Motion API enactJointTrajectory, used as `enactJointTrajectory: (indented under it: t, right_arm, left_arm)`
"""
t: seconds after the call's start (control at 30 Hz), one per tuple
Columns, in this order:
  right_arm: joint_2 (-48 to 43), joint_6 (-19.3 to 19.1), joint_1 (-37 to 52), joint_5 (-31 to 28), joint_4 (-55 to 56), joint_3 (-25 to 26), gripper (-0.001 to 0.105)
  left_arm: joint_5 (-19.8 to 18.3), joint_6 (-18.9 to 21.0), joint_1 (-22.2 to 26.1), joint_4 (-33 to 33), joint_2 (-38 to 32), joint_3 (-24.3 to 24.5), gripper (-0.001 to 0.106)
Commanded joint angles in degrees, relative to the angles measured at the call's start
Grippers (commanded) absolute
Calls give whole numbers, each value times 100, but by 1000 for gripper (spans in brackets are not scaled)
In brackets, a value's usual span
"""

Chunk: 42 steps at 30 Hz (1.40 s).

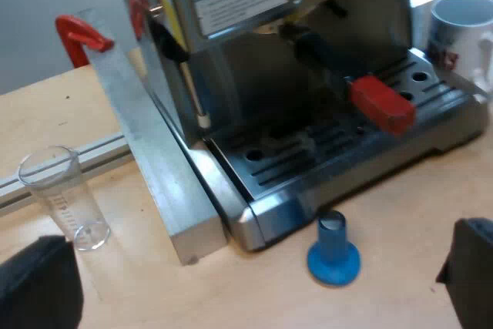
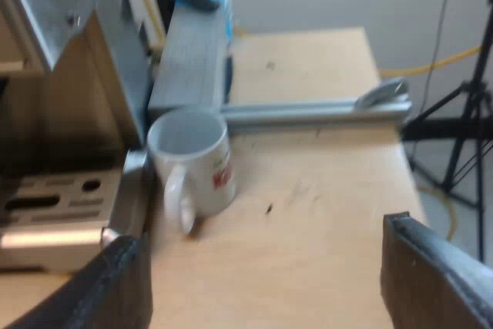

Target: Put the handle in the coffee machine

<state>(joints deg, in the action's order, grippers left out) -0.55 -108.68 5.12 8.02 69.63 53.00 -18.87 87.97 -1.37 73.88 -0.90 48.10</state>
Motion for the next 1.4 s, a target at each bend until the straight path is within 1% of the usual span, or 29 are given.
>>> enactJointTrajectory:
  t: [0.03, 0.17, 0.33, 0.37, 0.63, 1.0, 1.1, 1.4]
  right_arm:
    - [-264, -39, 40, 379, -84, -197, 64]
    - [-253, -39, 40, 482, -88, -469, 64]
    - [-253, -39, 40, 482, -186, -899, 64]
    - [-253, -39, 40, 482, -199, -917, 64]
    - [-253, -39, 40, 482, -596, -1565, 64]
    - [-243, -29, 40, 482, -668, -2110, 64]
    - [-243, 93, 40, 471, -811, -2165, 64]
    - [-243, 93, 40, 459, -816, -2170, 64]
  left_arm:
    - [414, 226, 7, -404, -796, -296, 98]
    - [670, 227, 7, -620, -789, -665, 98]
    - [672, 227, 7, -894, -789, -1166, 98]
    - [672, 227, 7, -925, -779, -1216, 98]
    - [649, 227, 7, -1009, -783, -1615, 98]
    - [624, 227, 7, -1109, -783, -1660, 98]
    - [624, 227, 7, -1109, -783, -1660, 98]
    - [624, 227, 7, -1109, -783, -1660, 98]
